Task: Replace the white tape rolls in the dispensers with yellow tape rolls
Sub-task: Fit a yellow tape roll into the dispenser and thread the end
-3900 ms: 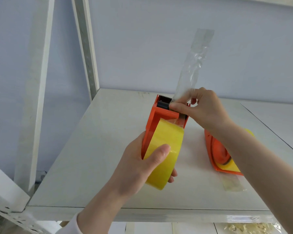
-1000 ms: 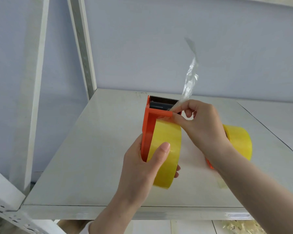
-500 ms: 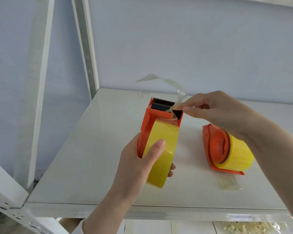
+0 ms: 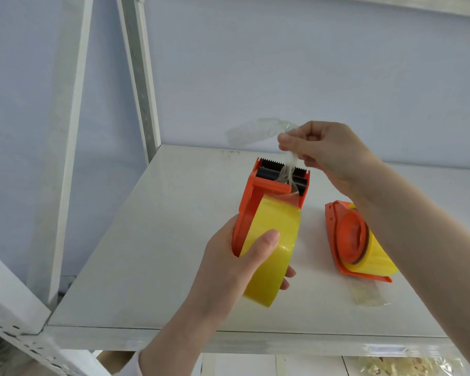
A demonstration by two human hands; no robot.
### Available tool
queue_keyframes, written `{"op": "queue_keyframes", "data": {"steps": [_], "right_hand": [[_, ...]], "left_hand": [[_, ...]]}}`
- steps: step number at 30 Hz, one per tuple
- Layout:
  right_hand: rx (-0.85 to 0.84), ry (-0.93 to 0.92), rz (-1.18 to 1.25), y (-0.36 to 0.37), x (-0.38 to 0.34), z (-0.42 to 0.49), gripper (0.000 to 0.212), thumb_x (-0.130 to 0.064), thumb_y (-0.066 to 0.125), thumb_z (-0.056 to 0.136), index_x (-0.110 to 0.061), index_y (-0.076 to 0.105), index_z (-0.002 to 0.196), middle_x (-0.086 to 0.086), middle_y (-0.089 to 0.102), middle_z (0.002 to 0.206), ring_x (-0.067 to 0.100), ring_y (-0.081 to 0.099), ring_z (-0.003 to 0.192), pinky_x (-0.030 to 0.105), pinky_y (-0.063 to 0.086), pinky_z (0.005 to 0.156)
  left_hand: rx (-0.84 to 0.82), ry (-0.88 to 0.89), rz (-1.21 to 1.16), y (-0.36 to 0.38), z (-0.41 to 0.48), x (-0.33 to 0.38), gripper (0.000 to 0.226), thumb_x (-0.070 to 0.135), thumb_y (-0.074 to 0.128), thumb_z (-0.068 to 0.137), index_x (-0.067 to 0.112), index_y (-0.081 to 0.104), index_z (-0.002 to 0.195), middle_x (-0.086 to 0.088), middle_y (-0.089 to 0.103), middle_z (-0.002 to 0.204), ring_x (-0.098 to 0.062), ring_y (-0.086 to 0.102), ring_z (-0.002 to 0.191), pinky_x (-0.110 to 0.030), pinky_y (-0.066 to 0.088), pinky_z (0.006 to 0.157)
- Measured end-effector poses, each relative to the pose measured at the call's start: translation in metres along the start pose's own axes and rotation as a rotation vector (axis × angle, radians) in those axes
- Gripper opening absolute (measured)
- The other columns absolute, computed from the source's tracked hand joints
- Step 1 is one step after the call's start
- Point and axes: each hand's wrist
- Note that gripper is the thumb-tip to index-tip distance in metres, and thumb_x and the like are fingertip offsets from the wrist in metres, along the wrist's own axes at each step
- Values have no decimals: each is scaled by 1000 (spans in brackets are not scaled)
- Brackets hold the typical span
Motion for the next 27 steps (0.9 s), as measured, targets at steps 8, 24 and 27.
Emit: {"op": "queue_keyframes", "data": {"steps": [8,24,27], "right_hand": [[125,62,106,0,-11,51,25,-20,69,81,-15,51,64,0,63,74,7,44,58,10,37,43],[296,242,709,58,62,10,35,0,52,86,-32,47,100,9,52,71,20,47,62,30,39,57],[378,198,889,80,60,-33,17,-4,56,86,-21,55,83,3,58,68,13,56,52,24,46,49]], "left_hand": [[-76,46,-88,4,-5,6,45,46,63,64,18,60,99,-11,73,67,-21,70,57,-27,55,55],[186,177,-298,-8,29,58,31,38,68,68,7,65,68,-6,64,48,-18,58,35,-22,46,39],[195,119,-308,-2,38,59,43,47,61,58,6,64,71,-5,64,46,-17,58,34,-21,48,40]]}}
Point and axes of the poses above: each hand's wrist, its own z-axis towards the middle knuckle, its own y-axis out of the palm, x = y × z
